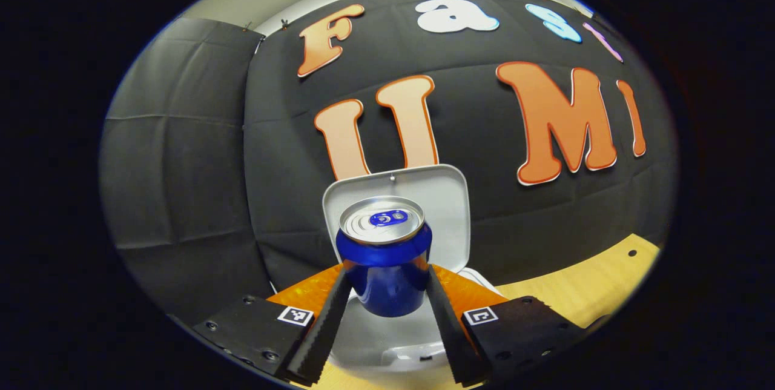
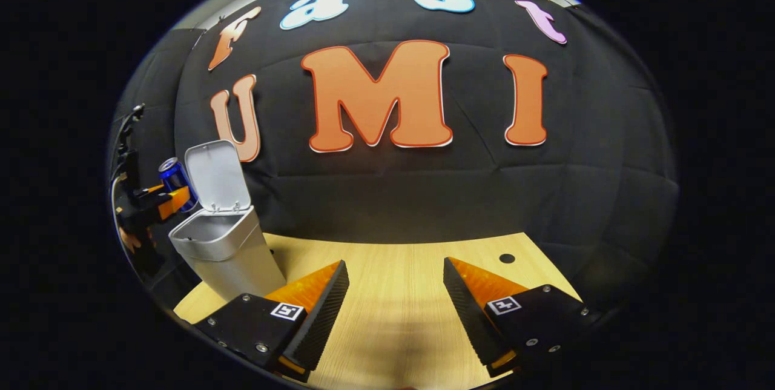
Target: Press the lid of the desktop garbage bin to open it, pick up the crumpled paper on the desktop and throw it into the bin, then pick up the pop can on the desktop and drop it into the bin, and finally close the garbage bin lid.
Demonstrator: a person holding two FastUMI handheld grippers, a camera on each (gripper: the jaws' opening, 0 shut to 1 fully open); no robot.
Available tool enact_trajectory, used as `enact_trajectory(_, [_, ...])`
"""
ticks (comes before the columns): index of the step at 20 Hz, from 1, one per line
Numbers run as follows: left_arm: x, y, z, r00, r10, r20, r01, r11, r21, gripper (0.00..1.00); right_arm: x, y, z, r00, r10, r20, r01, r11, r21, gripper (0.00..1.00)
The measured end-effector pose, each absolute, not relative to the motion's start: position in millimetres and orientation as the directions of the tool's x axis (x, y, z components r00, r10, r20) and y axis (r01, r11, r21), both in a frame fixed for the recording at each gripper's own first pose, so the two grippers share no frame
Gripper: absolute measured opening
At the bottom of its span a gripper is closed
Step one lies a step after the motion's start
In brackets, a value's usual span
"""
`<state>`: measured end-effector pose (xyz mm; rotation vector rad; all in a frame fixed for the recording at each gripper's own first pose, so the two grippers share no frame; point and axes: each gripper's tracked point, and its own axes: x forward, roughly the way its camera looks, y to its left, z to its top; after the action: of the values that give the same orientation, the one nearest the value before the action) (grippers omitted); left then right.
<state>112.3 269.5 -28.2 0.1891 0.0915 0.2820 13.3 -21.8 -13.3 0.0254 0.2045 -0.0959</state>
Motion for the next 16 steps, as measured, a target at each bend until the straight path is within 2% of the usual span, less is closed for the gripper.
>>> enact_trajectory(3, [135, 272, -74, 0.946, 0.282, -0.156, -0.259, 0.953, 0.155, 0.75, 12, -33, -21, 0.965, -0.125, -0.231, 0.135, 0.990, 0.027, 0.94])
enact_trajectory(6, [131, 277, -96, 0.936, 0.292, -0.198, -0.280, 0.956, 0.089, 0.76, 10, -40, -28, 0.956, -0.158, -0.247, 0.167, 0.986, 0.013, 0.94])
enact_trajectory(8, [129, 274, -105, 0.931, 0.284, -0.230, -0.275, 0.959, 0.071, 0.81, 9, -39, -33, 0.951, -0.163, -0.263, 0.172, 0.985, 0.012, 0.94])
enact_trajectory(16, [116, 268, -100, 0.935, 0.273, -0.224, -0.266, 0.962, 0.063, 0.85, 10, -23, -37, 0.955, -0.126, -0.267, 0.137, 0.990, 0.021, 0.94])
